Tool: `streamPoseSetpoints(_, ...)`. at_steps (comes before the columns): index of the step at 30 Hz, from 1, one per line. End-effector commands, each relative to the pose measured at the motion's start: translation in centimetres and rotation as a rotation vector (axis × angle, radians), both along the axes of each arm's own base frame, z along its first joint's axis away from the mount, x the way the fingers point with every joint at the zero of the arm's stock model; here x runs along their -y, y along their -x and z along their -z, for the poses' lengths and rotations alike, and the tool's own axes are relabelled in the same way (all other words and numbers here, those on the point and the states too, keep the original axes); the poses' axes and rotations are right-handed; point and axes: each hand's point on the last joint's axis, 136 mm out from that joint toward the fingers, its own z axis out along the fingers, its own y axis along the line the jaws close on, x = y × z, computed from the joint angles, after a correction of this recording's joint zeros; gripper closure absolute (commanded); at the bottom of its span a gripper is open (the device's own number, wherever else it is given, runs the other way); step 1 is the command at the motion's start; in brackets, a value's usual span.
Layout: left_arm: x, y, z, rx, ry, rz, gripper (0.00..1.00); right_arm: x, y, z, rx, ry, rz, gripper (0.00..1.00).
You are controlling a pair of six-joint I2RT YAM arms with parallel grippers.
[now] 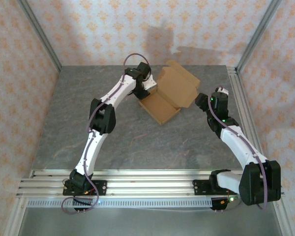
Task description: Fold the paper box
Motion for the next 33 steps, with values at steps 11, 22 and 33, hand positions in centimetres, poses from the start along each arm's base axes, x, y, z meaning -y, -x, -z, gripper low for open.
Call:
streamPoseSetpoints(11, -2.0, 7.1, -2.8, 0.089, 0.118, -0.619, 1.0, -4.4, -1.8, 1.9, -0.086, 0.035, -0.171, 0.29)
streamPoseSetpoints(22, -2.0, 9.9, -1.6, 0.143, 0.123, -0.722, 0.82, -9.0, -3.0, 4.8, -0.192, 0.032, -0.305, 0.29)
streamPoseSetpoints(33, -1.9, 9.2, 0.8, 0.111, 0.044, -0.715, 0.78, -10.0, -2.6, 6.0, -0.225, 0.054, -0.327, 0.29)
